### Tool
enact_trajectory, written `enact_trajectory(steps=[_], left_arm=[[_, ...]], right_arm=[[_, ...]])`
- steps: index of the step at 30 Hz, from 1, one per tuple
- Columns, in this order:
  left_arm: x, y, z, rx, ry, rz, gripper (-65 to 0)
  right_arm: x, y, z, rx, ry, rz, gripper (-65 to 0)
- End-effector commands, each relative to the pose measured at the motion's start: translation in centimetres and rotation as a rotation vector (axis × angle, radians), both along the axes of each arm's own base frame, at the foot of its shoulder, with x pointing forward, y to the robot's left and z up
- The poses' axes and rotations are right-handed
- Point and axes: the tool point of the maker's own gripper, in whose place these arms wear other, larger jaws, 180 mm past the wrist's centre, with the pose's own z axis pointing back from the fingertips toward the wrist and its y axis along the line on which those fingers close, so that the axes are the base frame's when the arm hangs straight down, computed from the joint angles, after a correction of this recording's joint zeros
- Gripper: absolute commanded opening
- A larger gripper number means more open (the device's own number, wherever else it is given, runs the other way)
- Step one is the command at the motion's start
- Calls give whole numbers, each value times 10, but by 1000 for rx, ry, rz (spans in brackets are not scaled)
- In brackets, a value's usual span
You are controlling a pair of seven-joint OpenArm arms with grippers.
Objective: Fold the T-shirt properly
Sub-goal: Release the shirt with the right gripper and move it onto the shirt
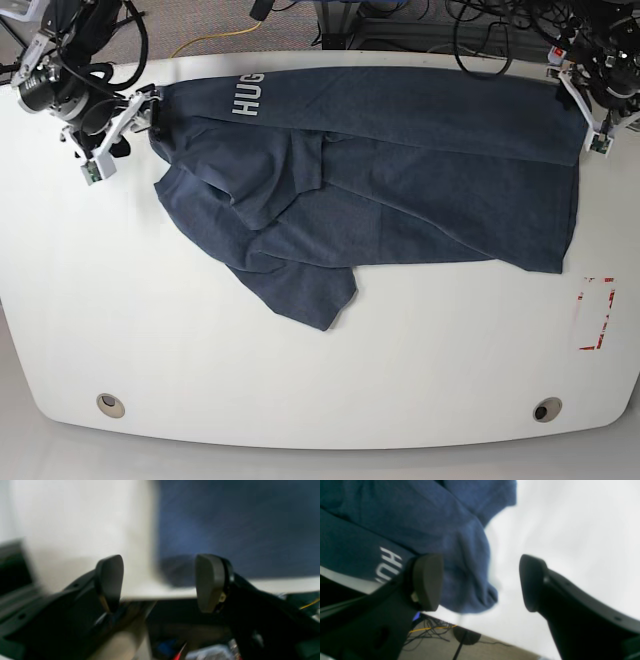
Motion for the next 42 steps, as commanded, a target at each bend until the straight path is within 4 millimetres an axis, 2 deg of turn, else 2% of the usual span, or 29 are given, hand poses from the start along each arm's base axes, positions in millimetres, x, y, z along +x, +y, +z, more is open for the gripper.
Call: enact_trajectory(steps=[1,5,8,13,18,20,25,27,31,34,42], left_arm=[[8,0,12,7,-40,-22,-243],[14,5,20,14,-62,-33,-243],[27,-1,23,-3,-98,-36,-243],[42,-27,9,-58,-105,-50,-243],[41,-30,-1,-10,-47,-79,-243],[36,-28,-8,2,-19,-64,-243],[22,-14,-22,50,54,-23,-243],[16,-9,-30,54,87,-12,-243],[6,-1,-43,58,144,5,-243],[4,9,-46,69,167,3,-243],[5,7,-56,36,140,-10,-243]], right_arm=[[6,4,1,-24,-14,14,-197],[4,15,-7,-13,6,24,-198],[4,21,-9,2,9,19,-198],[10,32,-8,37,-10,11,-198],[10,39,-11,62,-9,3,-206],[7,42,-17,86,10,-6,-246],[1,44,-45,157,94,-36,-420],[2,38,-50,164,104,-48,-460],[-4,19,-60,111,152,-62,-449],[-5,3,-58,60,160,-58,-449],[-6,-34,-50,-47,177,-48,-449]])
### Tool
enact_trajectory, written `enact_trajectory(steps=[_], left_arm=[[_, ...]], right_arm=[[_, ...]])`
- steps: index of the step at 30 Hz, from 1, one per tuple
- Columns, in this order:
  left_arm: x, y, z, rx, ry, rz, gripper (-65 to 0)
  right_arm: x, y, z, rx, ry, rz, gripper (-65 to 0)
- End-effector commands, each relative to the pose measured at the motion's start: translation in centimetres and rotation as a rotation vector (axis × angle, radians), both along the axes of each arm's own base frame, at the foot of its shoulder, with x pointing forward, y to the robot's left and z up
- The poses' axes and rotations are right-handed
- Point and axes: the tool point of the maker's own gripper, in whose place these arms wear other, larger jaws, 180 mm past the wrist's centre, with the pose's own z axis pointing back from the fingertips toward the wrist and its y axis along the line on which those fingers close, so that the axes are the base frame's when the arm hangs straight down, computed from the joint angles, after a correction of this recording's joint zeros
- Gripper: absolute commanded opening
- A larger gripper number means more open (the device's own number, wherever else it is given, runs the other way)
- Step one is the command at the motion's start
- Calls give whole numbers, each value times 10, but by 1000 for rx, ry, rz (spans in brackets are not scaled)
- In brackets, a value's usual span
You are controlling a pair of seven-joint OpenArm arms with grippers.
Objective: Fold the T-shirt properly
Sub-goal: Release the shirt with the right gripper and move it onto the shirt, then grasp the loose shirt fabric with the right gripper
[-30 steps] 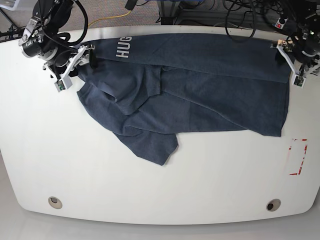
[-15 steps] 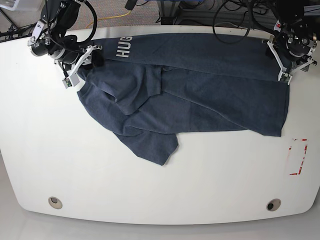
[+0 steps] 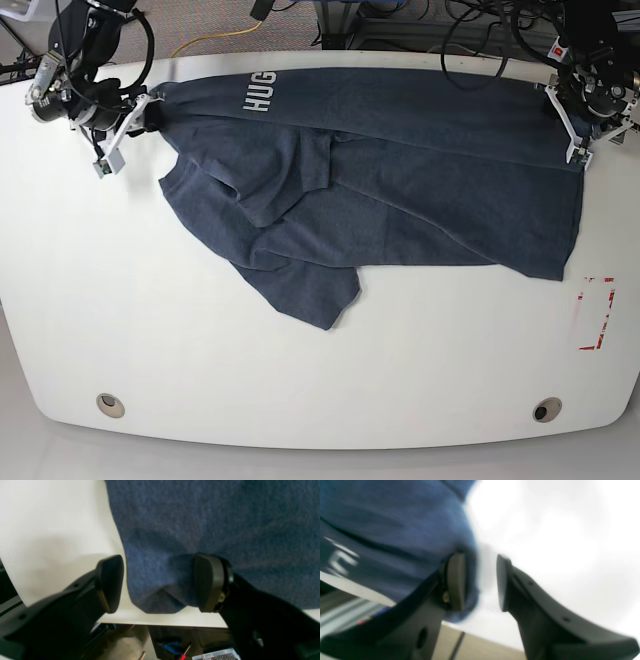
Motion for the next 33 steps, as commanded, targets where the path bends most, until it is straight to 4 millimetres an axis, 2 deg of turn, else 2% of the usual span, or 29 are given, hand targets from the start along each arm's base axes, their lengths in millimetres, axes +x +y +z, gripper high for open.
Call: enact_trajectory(steps=[1,5,7,10,12,15,17,18,22,30,33], left_arm=[[-5,3,-1,14,19,5,-243],[-5,0,10,35,-3,-18,-243],[-2,-2,15,41,-18,-26,-243],[-2,-3,15,42,-19,-28,-243],[-1,-3,15,42,-20,-28,-243],[-1,-3,15,42,-20,-28,-243],[-2,-3,15,42,-19,-28,-243],[-2,-3,15,42,-17,-28,-243],[-3,-3,14,42,-15,-28,-243],[-3,-3,14,42,-15,-28,-243],[-3,-2,14,44,-14,-28,-243]], right_arm=[[9,-14,12,-42,-37,7,-449],[18,-7,30,-41,-102,37,-449],[26,6,45,-15,-164,65,-449],[32,26,50,42,-207,68,-438],[37,32,51,61,-222,61,-379],[50,45,56,92,-256,65,-247],[61,64,59,120,-277,111,-162],[66,72,61,128,-285,132,-146],[79,96,62,138,-297,175,-149],[98,130,60,98,-296,235,-151],[100,144,49,120,-258,246,-178]])
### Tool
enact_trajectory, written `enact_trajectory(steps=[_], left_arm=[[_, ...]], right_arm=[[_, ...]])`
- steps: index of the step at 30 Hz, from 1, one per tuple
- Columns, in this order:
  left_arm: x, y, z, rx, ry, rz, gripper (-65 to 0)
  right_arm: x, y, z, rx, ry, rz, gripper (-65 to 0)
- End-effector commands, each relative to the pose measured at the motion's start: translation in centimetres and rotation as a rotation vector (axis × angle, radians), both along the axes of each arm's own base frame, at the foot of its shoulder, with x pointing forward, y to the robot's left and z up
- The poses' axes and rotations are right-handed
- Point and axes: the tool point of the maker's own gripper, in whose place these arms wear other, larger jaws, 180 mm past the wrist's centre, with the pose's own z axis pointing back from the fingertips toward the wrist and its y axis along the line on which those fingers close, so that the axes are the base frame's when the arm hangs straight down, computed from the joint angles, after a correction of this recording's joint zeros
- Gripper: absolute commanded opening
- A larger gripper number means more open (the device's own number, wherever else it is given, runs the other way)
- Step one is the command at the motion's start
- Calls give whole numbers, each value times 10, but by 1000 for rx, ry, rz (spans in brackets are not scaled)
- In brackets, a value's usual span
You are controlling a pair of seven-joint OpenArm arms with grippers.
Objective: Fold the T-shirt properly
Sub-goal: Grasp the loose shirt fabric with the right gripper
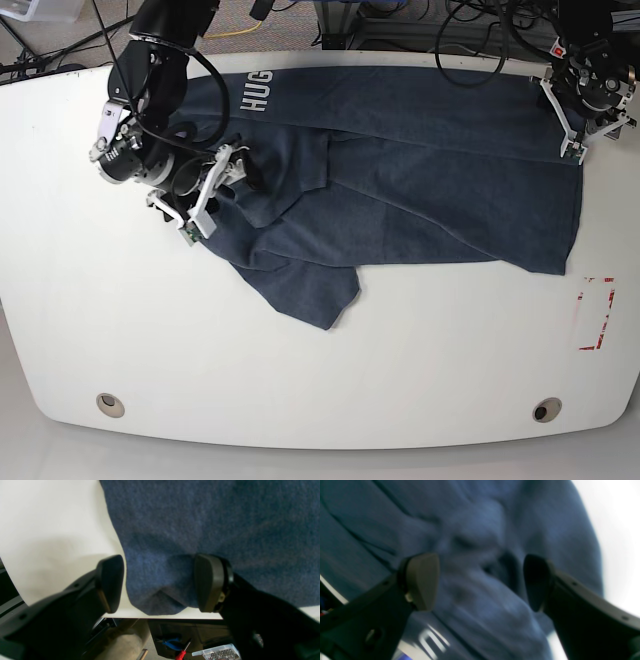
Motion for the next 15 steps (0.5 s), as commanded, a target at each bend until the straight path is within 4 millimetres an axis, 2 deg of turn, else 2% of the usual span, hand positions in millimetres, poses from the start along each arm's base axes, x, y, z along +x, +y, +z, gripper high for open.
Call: enact_trajectory(steps=[1,4,10,12,15], left_arm=[[4,5,8,25,-17,-9,-243],[3,6,8,26,-16,-6,-243],[3,6,8,26,-16,-6,-243],[3,6,8,26,-15,-5,-243],[3,6,7,24,-13,-6,-243]], right_arm=[[8,6,-5,20,12,2,-205],[7,15,-22,69,70,0,-323],[13,18,-17,99,39,-7,-618],[16,17,-11,93,18,-6,-642],[20,16,-2,84,-15,-5,-642]])
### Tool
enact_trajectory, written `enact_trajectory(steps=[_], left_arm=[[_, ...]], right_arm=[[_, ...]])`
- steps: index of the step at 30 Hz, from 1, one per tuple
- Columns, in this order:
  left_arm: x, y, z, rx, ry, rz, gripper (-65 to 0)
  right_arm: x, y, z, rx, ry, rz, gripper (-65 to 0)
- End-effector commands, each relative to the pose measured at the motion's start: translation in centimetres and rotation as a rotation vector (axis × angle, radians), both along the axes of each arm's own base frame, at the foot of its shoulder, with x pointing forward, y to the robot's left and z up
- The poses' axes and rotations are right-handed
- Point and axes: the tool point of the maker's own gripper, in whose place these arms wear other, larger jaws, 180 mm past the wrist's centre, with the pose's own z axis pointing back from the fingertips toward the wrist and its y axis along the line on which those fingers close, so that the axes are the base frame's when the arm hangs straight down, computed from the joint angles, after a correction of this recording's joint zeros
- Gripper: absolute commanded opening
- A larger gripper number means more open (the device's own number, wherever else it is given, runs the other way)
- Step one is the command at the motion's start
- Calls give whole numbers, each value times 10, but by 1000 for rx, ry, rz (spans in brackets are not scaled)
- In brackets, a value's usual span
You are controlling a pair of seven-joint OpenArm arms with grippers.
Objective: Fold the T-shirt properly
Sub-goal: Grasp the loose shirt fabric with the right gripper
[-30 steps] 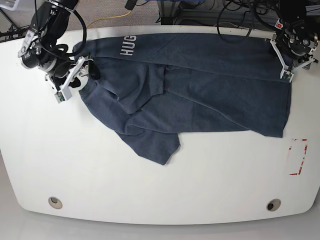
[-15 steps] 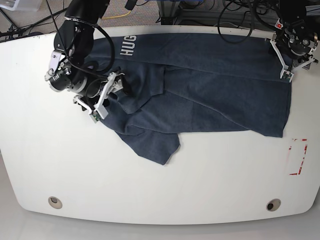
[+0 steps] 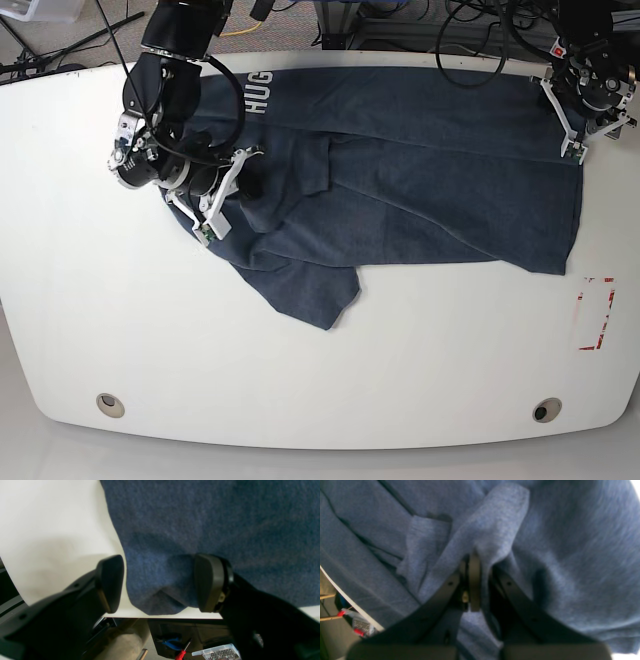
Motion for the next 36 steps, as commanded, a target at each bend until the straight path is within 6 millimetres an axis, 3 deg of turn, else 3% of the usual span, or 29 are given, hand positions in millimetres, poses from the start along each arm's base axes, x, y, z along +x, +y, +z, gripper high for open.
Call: enact_trajectory(steps=[1,8,15,20,22,25,30,32,36], left_arm=[[3,5,7,23,-13,-8,-243],[3,5,7,25,-13,-8,-243],[3,5,7,25,-13,-8,-243],[3,6,8,28,-13,-9,-243],[3,7,8,29,-13,-10,-243],[5,8,10,30,-20,-8,-243],[7,6,12,28,-32,-7,-243],[8,6,12,27,-33,-7,-243],[21,5,22,36,-77,-15,-243]], right_arm=[[17,-1,22,9,-88,-5,-642],[37,0,37,24,-150,-13,-642],[45,4,16,75,-83,-24,-642],[52,-22,4,60,-71,-57,-634],[55,-38,3,43,-70,-83,-582],[56,-67,5,17,-75,-139,-406],[56,-95,10,-17,-88,-179,-168],[56,-99,11,-26,-90,-181,-136],[66,-103,19,-44,-110,-184,-149]])
